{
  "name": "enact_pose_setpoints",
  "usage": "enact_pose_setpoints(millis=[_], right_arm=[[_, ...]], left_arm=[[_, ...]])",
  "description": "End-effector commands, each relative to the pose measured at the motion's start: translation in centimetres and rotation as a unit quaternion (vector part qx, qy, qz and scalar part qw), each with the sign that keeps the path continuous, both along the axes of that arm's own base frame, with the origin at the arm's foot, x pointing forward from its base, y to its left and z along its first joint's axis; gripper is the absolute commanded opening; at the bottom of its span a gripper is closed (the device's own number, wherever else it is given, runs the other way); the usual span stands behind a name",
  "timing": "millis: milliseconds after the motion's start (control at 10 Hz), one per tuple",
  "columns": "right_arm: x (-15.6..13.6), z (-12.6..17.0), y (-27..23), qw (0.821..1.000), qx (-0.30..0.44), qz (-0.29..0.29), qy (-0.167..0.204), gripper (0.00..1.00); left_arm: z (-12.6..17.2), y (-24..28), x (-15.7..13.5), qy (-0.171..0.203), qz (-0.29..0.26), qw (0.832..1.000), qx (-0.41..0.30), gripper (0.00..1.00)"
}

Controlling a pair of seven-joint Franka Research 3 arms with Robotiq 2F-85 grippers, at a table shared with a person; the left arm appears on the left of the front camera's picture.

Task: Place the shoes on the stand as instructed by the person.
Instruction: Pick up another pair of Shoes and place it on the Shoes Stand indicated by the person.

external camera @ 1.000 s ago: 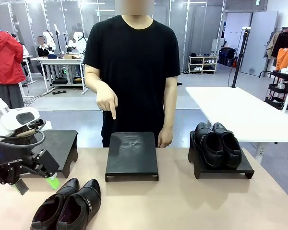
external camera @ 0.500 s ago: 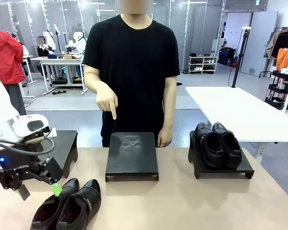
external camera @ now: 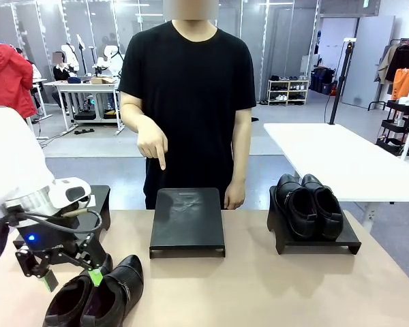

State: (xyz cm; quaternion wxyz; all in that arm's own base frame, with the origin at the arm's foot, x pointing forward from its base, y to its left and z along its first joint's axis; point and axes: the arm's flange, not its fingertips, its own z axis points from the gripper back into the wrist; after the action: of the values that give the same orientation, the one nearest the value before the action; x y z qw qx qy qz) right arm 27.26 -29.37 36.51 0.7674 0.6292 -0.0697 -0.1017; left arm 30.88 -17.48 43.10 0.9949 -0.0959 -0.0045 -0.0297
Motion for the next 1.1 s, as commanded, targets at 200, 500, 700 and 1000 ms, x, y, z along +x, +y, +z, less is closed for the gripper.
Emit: enact_pose_setpoints(millis=[200, 500, 700, 1000], right_arm=[[-0.4, 0.2, 0.2, 1.000, -0.001, 0.003, 0.002, 1.00], [-0.4, 0.2, 0.2, 1.000, -0.001, 0.003, 0.002, 1.00], [-0.4, 0.2, 0.2, 1.000, -0.001, 0.003, 0.002, 1.00], [-0.4, 0.2, 0.2, 1.000, -0.001, 0.003, 0.002, 1.00]], left_arm=[[-5.3, -1.9, -0.5, -0.020, 0.020, 0.999, 0.036, 1.00], [-7.5, -2.2, -0.4, -0.028, 0.036, 0.998, 0.053, 1.00], [-8.7, -2.0, -0.1, -0.040, 0.044, 0.995, 0.079, 1.00], [-9.5, -1.4, 0.1, -0.030, 0.043, 0.995, 0.087, 1.00]])
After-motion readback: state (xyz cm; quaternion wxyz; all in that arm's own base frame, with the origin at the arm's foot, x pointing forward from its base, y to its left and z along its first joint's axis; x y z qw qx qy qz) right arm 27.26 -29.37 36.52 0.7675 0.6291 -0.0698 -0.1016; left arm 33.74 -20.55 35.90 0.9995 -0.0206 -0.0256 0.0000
